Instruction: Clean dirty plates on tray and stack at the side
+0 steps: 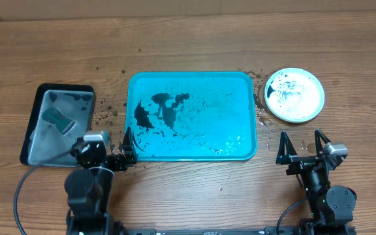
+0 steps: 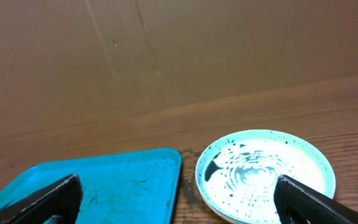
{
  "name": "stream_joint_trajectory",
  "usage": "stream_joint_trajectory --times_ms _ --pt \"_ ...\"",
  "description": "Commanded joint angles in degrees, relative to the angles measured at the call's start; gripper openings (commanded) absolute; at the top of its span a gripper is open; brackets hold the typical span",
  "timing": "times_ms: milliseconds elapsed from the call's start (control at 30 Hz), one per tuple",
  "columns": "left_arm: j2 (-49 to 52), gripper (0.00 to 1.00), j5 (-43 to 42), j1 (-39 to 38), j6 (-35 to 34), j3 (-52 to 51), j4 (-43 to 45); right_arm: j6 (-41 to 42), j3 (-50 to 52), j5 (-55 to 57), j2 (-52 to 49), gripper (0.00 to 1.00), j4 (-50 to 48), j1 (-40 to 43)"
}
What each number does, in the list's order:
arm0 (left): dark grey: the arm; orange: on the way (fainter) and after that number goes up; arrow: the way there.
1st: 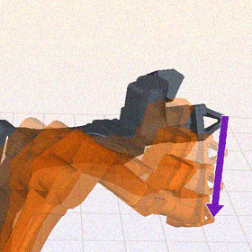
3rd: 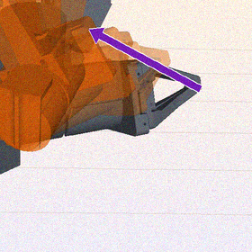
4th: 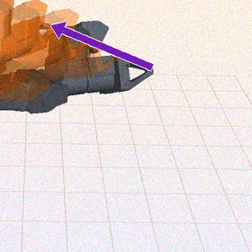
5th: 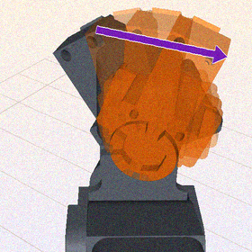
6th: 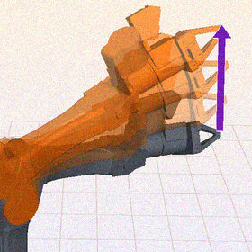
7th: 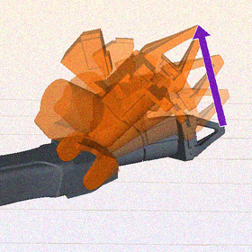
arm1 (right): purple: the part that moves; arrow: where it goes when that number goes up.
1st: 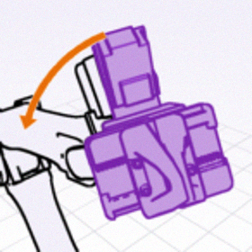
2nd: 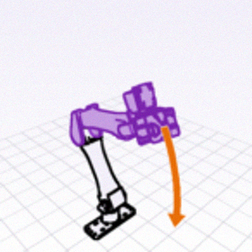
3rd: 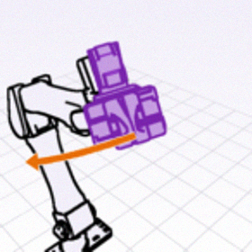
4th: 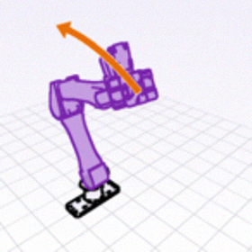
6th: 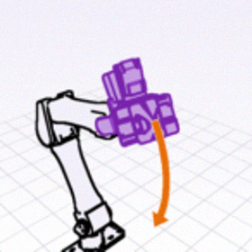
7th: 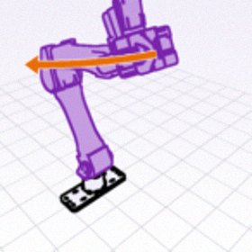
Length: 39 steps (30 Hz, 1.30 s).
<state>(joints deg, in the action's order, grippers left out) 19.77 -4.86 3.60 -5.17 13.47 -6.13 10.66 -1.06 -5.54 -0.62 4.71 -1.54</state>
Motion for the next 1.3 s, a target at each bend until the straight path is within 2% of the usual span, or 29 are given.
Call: stream_joint_trajectory --times_ms 0,333,533,1267 --pt "-5.0 1.0 1.6 -0.3 1.6 -3.9 2.8 -0.2 0.6 0.6 0.5 1.0 -0.3 -0.4" --pt "-19.6 1.0 1.7 -0.4 1.3 -13.3 5.7 -0.2 0.6 0.6 0.5 1.0 -0.3 -0.4" --pt "-19.6 1.0 1.9 -0.4 1.3 -13.2 1.5 -0.2 0.6 0.6 0.5 1.0 -0.3 -0.4" --pt "-19.5 1.0 2.3 -0.3 2.2 -13.2 1.8 -0.2 0.6 0.6 0.5 1.0 -0.3 -0.4"
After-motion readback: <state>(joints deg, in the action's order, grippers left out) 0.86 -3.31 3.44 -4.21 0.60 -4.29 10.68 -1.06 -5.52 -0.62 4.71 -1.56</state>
